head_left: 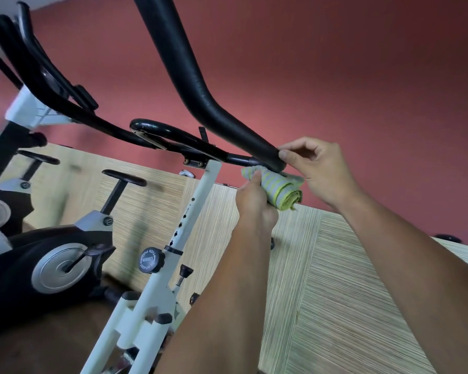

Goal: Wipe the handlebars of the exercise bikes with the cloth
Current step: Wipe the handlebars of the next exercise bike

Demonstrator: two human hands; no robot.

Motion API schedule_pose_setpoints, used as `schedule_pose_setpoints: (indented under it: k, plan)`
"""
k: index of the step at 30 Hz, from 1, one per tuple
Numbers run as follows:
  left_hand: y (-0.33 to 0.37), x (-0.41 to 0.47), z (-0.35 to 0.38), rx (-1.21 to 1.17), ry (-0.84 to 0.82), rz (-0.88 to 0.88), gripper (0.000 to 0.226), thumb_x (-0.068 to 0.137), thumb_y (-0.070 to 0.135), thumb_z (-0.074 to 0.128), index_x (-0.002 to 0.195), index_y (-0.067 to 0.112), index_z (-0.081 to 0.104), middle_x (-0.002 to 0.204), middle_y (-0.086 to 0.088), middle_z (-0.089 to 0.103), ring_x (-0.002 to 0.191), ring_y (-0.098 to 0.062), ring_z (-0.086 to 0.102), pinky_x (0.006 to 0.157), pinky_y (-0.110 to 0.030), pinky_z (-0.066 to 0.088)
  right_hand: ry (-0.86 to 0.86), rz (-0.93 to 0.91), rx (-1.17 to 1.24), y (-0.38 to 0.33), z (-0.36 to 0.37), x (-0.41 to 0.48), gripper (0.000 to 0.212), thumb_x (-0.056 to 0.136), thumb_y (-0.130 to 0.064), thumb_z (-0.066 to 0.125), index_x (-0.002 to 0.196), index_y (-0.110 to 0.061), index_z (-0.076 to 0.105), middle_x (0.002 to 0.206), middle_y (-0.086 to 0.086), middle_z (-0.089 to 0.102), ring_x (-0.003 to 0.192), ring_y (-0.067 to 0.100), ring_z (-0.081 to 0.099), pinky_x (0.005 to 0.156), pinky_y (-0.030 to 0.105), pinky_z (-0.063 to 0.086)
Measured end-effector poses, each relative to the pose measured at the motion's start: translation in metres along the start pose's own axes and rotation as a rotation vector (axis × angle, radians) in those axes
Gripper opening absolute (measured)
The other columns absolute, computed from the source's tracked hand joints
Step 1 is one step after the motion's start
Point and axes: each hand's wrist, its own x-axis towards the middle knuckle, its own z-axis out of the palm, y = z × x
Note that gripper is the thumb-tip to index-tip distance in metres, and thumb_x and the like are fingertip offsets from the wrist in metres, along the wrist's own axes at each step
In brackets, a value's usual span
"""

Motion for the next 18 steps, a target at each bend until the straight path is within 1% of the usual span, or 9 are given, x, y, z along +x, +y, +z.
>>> schedule_pose_setpoints:
  k: [3,5,7,10,11,12,14,16,18]
  plan:
    - [-0.002,-0.013,0.002,-0.015,-0.058,-0.054,0.017,0.102,0.016,0.057,0.101,0.002,0.065,0.081,-0.011,0.075,0.067,-0.022,0.074,0.059,-0.034,0.061,-0.024,0.018,-0.001,-0.003,-0.001,0.001,0.011,0.089,-0.007,0.072,0.088,-0.017,0.076,0.089,0.0,0.076,0.084,0.008,0.069,0.078,0.022,0.056]
    - [-0.001,-0.019,0.004,-0.027,-0.085,-0.078,0.017,0.102,0.016,0.057,0.102,0.002,0.066,0.078,-0.011,0.075,0.066,-0.022,0.074,0.06,-0.035,0.062,-0.042,0.012,-0.047,-0.004,-0.003,0.003,0.009,0.089,-0.01,0.074,0.089,-0.019,0.076,0.089,0.0,0.077,0.083,0.01,0.07,0.079,0.026,0.056]
    - [-0.001,-0.026,0.005,-0.05,-0.123,-0.104,0.022,0.103,0.017,0.054,0.108,0.0,0.066,0.085,-0.014,0.075,0.069,-0.023,0.074,0.064,-0.036,0.063,-0.064,0.026,-0.072,-0.006,-0.007,0.006,0.01,0.088,-0.014,0.075,0.087,-0.024,0.077,0.088,-0.001,0.077,0.081,0.011,0.07,0.076,0.027,0.055]
    - [0.0,-0.037,0.007,-0.118,-0.163,-0.149,0.032,0.104,0.018,0.051,0.123,-0.004,0.063,0.11,-0.018,0.071,0.084,-0.026,0.073,0.072,-0.038,0.063,-0.092,0.067,-0.105,-0.01,-0.01,0.01,0.012,0.087,-0.016,0.077,0.083,-0.028,0.077,0.084,-0.003,0.077,0.076,0.009,0.069,0.074,0.03,0.055]
    - [0.002,-0.042,0.007,-0.135,-0.174,-0.155,0.033,0.104,0.018,0.051,0.125,-0.005,0.062,0.115,-0.02,0.07,0.087,-0.027,0.073,0.073,-0.039,0.063,-0.1,0.082,-0.107,-0.012,-0.01,0.01,0.012,0.087,-0.016,0.077,0.082,-0.027,0.077,0.082,-0.003,0.077,0.072,0.007,0.067,0.072,0.03,0.054]
    - [0.003,-0.047,0.007,-0.136,-0.183,-0.15,0.032,0.103,0.017,0.052,0.125,-0.005,0.062,0.114,-0.02,0.071,0.087,-0.028,0.073,0.072,-0.039,0.063,-0.104,0.096,-0.109,-0.014,-0.011,0.01,0.013,0.087,-0.015,0.077,0.082,-0.027,0.077,0.08,-0.003,0.076,0.067,0.004,0.065,0.068,0.028,0.052]
    - [0.004,-0.056,0.007,-0.108,-0.188,-0.106,0.032,0.102,0.016,0.056,0.125,-0.005,0.061,0.108,-0.02,0.072,0.087,-0.028,0.074,0.073,-0.04,0.063,-0.101,0.112,-0.114,-0.018,-0.01,0.009,0.011,0.087,-0.014,0.076,0.083,-0.024,0.078,0.076,-0.004,0.075,0.062,0.001,0.062,0.065,0.026,0.051]
    - [0.002,-0.058,0.006,-0.056,-0.149,-0.006,0.032,0.097,0.014,0.064,0.124,-0.002,0.058,0.113,-0.021,0.07,0.099,-0.032,0.072,0.088,-0.05,0.059,-0.089,0.119,-0.124,-0.02,-0.009,0.008,0.008,0.087,-0.015,0.076,0.084,-0.022,0.078,0.074,-0.006,0.075,0.063,0.002,0.064,0.066,0.027,0.053]
    - [0.001,-0.06,0.004,0.021,-0.082,0.143,0.023,0.092,0.011,0.07,0.111,0.009,0.056,0.115,-0.021,0.068,0.106,-0.034,0.07,0.097,-0.054,0.054,-0.072,0.124,-0.128,-0.021,-0.007,0.005,0.007,0.088,-0.015,0.075,0.083,-0.021,0.078,0.071,-0.008,0.073,0.062,0.002,0.063,0.066,0.028,0.053]
